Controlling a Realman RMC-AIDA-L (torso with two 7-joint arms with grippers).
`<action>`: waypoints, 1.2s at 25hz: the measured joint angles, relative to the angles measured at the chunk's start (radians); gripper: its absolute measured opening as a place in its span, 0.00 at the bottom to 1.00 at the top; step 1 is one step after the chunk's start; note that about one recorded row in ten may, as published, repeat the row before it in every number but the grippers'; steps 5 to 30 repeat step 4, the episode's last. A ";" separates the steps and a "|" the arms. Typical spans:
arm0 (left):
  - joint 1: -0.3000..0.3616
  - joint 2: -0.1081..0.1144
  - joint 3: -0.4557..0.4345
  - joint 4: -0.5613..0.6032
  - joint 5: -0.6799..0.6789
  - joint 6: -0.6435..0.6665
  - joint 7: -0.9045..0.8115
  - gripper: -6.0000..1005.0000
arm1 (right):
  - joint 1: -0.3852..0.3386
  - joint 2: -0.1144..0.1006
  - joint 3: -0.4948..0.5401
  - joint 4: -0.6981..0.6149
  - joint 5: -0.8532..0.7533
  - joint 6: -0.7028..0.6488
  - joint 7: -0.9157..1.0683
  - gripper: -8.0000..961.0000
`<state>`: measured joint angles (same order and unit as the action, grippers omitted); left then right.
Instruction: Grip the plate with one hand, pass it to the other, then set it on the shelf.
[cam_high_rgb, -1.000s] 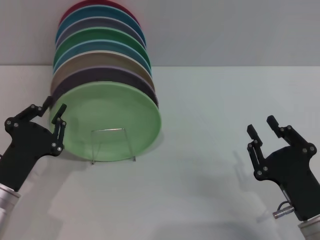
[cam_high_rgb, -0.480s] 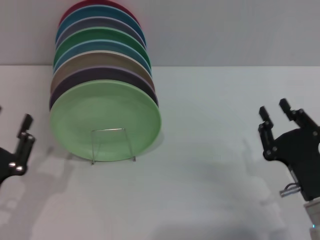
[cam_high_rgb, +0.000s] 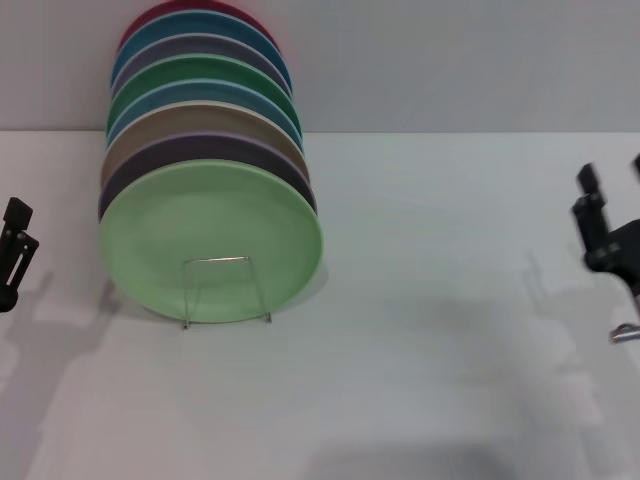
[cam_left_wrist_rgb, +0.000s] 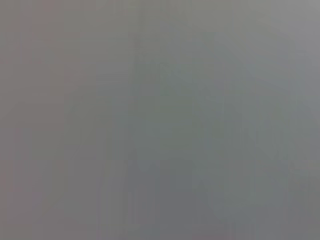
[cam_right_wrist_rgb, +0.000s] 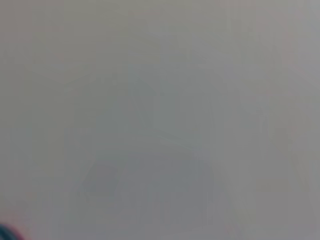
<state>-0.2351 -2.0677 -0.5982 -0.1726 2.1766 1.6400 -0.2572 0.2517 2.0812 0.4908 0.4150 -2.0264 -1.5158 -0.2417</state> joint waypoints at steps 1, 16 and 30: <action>0.001 -0.002 -0.023 -0.020 0.000 -0.037 -0.001 0.72 | 0.012 0.001 0.009 -0.035 0.000 -0.031 0.063 0.43; 0.005 -0.005 -0.054 -0.043 -0.001 -0.070 0.001 0.72 | 0.027 0.001 0.028 -0.058 0.000 -0.041 0.110 0.43; 0.005 -0.005 -0.054 -0.043 -0.001 -0.070 0.001 0.72 | 0.027 0.001 0.028 -0.058 0.000 -0.041 0.110 0.43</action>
